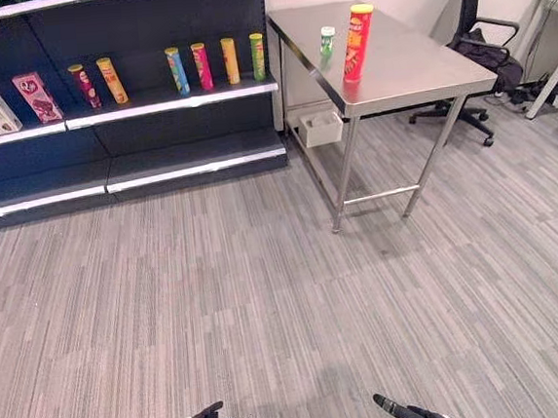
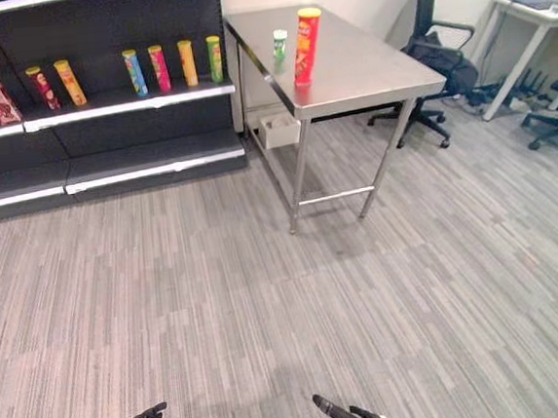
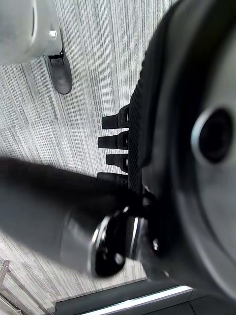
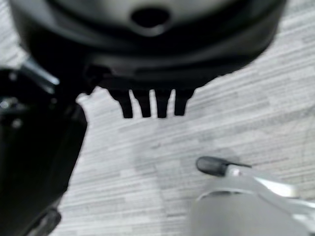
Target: Put the goods on the table back onto the shelves and tidy them up.
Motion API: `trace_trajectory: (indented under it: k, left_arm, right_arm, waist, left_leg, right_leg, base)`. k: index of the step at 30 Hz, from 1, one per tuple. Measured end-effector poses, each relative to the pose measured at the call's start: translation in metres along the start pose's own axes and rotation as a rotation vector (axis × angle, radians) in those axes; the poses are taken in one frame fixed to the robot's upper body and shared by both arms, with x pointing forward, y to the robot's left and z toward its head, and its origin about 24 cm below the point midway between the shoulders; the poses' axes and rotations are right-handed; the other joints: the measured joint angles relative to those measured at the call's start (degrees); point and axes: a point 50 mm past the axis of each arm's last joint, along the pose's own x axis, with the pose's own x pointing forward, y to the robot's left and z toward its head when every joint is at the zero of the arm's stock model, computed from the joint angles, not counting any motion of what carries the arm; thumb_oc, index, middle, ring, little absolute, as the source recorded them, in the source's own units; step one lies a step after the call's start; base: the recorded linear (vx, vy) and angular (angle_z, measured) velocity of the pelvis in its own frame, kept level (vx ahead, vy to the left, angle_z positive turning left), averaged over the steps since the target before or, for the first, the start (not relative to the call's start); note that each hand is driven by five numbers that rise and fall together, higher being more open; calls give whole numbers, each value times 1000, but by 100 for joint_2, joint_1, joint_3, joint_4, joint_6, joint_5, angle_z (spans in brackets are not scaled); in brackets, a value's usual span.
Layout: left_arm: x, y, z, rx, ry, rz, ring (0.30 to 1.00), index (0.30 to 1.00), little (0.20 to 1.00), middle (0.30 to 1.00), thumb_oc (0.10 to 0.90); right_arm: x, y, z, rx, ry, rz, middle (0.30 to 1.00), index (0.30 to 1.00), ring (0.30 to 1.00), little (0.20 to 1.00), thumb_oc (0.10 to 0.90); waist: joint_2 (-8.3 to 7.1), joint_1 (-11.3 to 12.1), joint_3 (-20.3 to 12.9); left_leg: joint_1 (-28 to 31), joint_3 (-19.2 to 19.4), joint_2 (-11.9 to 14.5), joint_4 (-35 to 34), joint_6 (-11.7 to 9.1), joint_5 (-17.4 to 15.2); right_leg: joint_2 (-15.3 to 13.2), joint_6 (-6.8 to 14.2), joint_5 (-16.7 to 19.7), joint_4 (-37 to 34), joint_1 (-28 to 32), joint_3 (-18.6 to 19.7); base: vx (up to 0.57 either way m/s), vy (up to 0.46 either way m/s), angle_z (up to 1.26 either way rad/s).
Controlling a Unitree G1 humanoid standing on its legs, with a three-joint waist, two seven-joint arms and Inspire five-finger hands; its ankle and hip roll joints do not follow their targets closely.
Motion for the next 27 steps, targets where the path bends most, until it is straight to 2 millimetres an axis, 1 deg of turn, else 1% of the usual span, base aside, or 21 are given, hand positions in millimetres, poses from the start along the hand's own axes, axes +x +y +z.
trace_trajectory:
  k: [3, 5, 7, 12, 23, 27]
  left_arm:
    - [0, -1, 0, 6, 0, -4, 900, 900, 900, 900, 800]
    - [1, -2, 2, 10, -4, -8, 900, 900, 900, 900, 800]
    - [0, -2, 0, 10, 3, -6, 900, 900, 900, 900, 800]
    - [-1, -1, -4, 20, 15, -8, 900, 900, 900, 900, 800]
    - [-1, -1, -7, 39, 26, -12, 900, 900, 900, 900, 800]
    - [-1, 0, -8, 50, 32, -9, 900, 900, 900, 900, 800]
  right_arm:
    - [1, 1, 5, -7, -15, 3, 900, 900, 900, 900, 800]
    - [1, 1, 5, -11, -16, 3, 900, 900, 900, 900, 800]
    - [1, 2, 6, -21, -17, 9, 900, 900, 900, 900, 800]
    - [0, 6, 1, -76, -2, 44, 900, 900, 900, 900, 800]
    - [1, 7, 3, -139, -7, 57, 900, 900, 900, 900, 800]
    - [1, 7, 4, -140, -8, 56, 900, 900, 900, 900, 800]
  waist:
    - [-9, -15, 21]
    - [-18, -14, 27]
    - [-30, -8, 35]
    - [-56, 5, 57]
    - [-50, 9, 59]
    - [-3, 12, 70]
  left_leg:
    - [85, 18, 11, -6, -11, -23]
    - [86, 19, 25, -7, -15, -25]
    - [85, 18, 35, -7, -22, -30]
    - [72, 8, 45, -8, -36, -39]
    - [53, -6, 39, -6, -37, -39]
    - [52, -31, 38, -6, -37, -39]
  right_leg:
    - [25, -11, 34, -122, 131, 17]
    - [39, -24, 43, -127, 132, 16]
    - [49, -29, 47, -130, 132, 16]
    - [59, -18, 50, -148, 129, 13]
    - [60, -33, 107, -203, 143, 5]
    - [63, -26, 102, -207, 151, 2]
  base:
    - [0, 0, 0]
    - [0, 0, 0]
    - [0, 0, 0]
    - [0, 0, 0]
    - [3, -10, 0]
    - [36, -31, 0]
